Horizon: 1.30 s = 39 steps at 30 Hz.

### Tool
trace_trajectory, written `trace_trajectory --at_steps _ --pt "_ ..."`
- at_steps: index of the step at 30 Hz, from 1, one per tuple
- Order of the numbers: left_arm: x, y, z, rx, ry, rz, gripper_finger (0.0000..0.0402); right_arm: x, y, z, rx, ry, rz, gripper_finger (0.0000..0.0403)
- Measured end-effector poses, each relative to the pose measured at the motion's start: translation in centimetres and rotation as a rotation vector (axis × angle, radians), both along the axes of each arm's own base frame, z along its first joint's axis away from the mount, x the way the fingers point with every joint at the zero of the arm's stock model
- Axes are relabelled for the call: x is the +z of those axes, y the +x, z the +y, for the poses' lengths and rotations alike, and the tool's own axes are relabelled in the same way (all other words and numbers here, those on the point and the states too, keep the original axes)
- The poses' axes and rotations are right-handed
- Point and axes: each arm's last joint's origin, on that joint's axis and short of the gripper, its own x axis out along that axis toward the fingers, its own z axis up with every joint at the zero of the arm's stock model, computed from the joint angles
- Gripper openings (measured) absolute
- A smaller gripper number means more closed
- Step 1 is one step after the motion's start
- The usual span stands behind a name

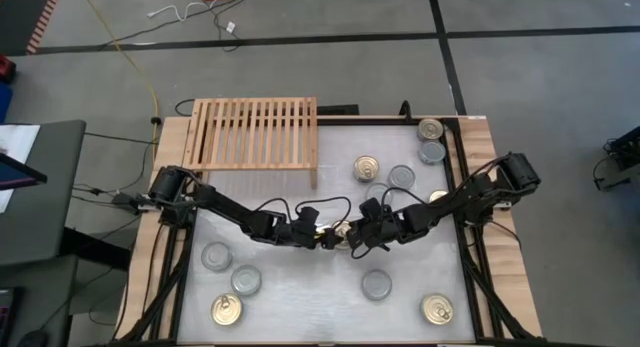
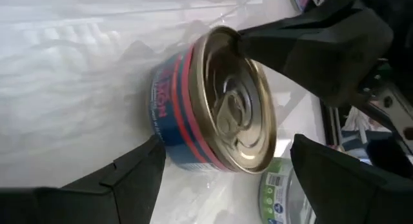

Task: Stack canned seafood by type on shelf
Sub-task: Put the blue tuna can on the shelf

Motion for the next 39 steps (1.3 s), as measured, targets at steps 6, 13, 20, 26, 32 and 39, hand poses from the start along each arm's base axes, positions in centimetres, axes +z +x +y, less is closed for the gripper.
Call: trace_trajectory --at_steps 6,13,20,26,32,39 --pt "-0.1 -0.1 -0.2 0.014 0.000 0.011 0.0318 0.0 0.0 0.0 0.001 0.003 0.004 0.0022" --pt "-0.1 -0.2 -0.4 0.037 0.006 0.010 0.0318 0.0 0.0 0.0 0.002 0.005 0.002 0.0022" --pt "-0.7 0.1 -0.5 0.058 -0.005 -0.016 0.0318 0.0 0.1 0.0 0.005 0.004 -0.005 0.0022" --pt "-2.8 1.5 -0.7 0.051 -0.088 -0.105 0.0318 0.0 0.1 0.1 0.016 0.006 -0.008 0.0022" --pt "-2.8 1.7 -0.4 0.014 -0.074 -0.118 0.0318 -0.3 -0.2 0.2 0.030 0.007 0.031 0.0022" --pt "-2.8 1.6 -0.4 -0.034 -0.066 -0.099 0.0318 -0.3 -0.2 0.2 0.024 -0.003 0.023 0.0022"
